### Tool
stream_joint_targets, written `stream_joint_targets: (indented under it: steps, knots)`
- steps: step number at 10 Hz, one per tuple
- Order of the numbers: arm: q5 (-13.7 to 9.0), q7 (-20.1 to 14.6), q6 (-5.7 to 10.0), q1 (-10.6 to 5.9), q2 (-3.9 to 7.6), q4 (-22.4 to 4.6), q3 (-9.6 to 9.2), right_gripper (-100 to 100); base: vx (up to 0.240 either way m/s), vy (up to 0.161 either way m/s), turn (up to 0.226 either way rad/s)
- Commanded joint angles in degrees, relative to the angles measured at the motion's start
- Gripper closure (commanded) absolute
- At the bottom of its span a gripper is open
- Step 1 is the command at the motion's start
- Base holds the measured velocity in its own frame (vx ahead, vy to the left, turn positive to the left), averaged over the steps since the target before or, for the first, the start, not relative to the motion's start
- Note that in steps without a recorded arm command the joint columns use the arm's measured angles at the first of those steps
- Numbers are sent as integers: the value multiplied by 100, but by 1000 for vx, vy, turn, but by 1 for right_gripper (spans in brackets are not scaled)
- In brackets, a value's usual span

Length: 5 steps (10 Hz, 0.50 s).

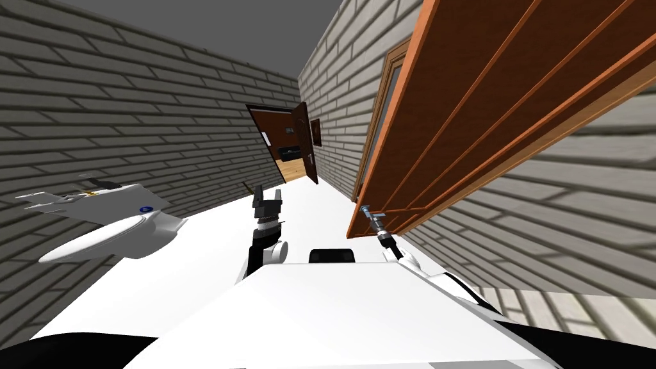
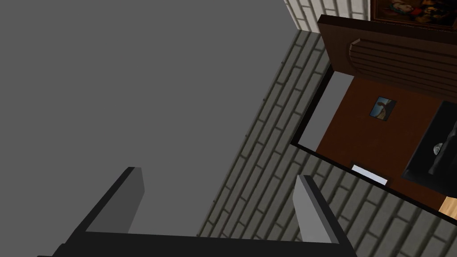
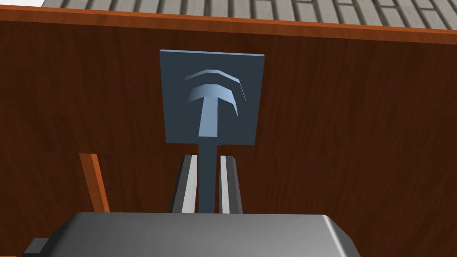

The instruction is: Pull the door open

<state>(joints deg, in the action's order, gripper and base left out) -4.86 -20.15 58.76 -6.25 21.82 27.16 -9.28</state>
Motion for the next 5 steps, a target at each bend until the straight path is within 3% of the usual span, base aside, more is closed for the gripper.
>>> stream_joint_targets:
  steps: [1,5]
  knots:
    - [0,0,0,0,0,0,0,100,-42,-43,39]
    - [56,-46,23,17,22,-32,42,100,-176,-23,165]
